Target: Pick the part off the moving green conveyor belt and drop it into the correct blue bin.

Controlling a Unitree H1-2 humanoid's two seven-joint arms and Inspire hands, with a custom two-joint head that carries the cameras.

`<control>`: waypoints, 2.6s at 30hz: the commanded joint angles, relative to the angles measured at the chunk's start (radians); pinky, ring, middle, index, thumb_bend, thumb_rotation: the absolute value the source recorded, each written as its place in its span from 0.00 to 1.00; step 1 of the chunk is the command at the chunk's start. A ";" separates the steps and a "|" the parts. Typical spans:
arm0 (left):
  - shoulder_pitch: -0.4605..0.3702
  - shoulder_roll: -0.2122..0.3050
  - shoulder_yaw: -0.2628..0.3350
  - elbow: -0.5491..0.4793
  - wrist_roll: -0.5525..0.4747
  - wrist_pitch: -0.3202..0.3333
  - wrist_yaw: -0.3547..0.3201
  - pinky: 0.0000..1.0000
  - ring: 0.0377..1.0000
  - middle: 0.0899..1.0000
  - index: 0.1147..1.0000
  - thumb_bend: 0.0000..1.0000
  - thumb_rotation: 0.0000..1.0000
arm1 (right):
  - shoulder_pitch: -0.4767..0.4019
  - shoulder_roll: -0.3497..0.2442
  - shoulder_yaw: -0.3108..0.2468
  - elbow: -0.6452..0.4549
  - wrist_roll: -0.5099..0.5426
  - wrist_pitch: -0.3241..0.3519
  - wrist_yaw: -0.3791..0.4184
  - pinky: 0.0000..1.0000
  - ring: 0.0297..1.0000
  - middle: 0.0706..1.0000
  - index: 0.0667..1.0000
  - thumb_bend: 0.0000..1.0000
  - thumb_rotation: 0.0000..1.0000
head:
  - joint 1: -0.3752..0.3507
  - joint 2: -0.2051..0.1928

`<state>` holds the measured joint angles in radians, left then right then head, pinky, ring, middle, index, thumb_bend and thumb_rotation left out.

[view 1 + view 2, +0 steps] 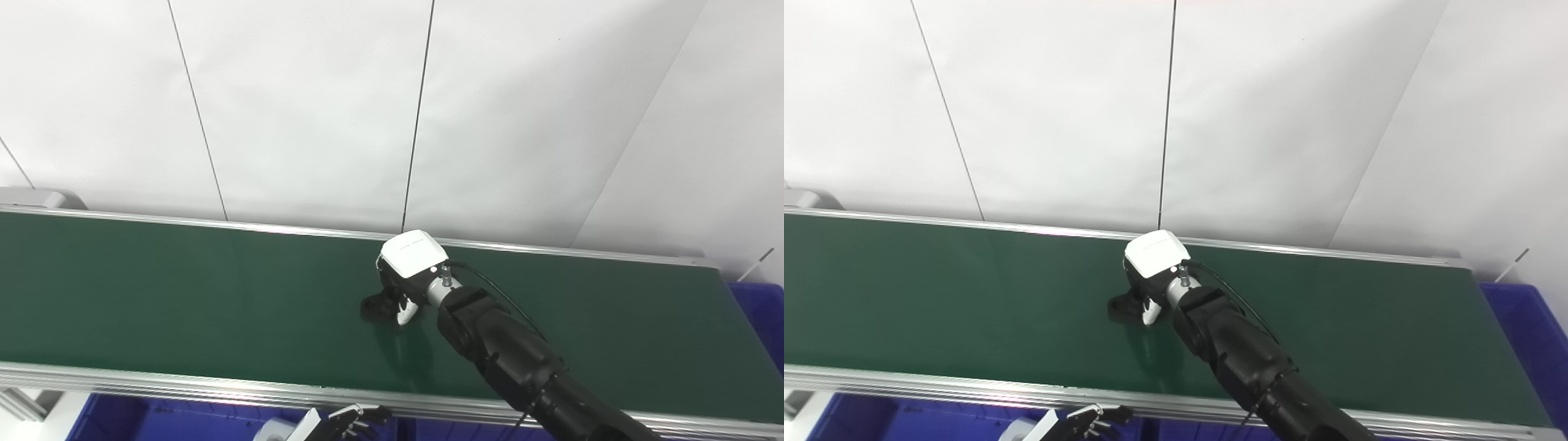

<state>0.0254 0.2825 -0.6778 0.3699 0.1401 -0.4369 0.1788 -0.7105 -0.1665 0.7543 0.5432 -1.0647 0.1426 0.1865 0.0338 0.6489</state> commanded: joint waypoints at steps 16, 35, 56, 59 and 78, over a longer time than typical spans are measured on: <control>-0.012 0.006 0.011 -0.025 0.023 -0.033 0.004 0.59 0.67 0.76 0.83 0.85 0.35 | 0.165 -0.090 -0.194 -0.458 0.121 0.018 0.121 0.10 0.13 0.19 0.45 0.52 0.13 | -0.007 0.014; 0.024 0.052 0.055 -0.093 -0.007 -0.033 -0.053 0.59 0.67 0.75 0.81 0.86 0.35 | 0.562 -0.140 -0.460 -0.953 0.201 0.054 0.211 0.13 0.17 0.25 0.45 0.52 0.12 | -0.067 0.083; 0.067 0.047 0.261 -0.193 -0.094 -0.033 -0.288 0.59 0.65 0.75 0.81 0.87 0.34 | 0.846 -0.236 -0.418 -0.899 0.147 -0.041 0.192 0.25 0.29 0.43 0.45 0.53 0.00 | -0.205 0.268; 0.073 0.041 0.282 -0.204 -0.087 -0.033 -0.306 0.58 0.64 0.74 0.81 0.87 0.34 | 0.830 -0.248 -0.382 -0.865 0.113 -0.047 0.201 0.36 0.41 0.36 0.48 0.52 0.00 | -0.204 0.272; 0.117 0.015 0.347 -0.235 -0.092 -0.032 -0.380 0.58 0.65 0.75 0.81 0.87 0.33 | 0.944 -0.176 -0.354 -0.935 0.053 -0.018 0.182 0.92 0.92 0.91 0.87 0.86 0.66 | -0.192 0.271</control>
<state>0.1394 0.2965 -0.3398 0.1647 0.0506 -0.4370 -0.1948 0.2284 -0.3634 0.4264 -0.3496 -1.0518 0.1380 0.4211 -0.1595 0.9219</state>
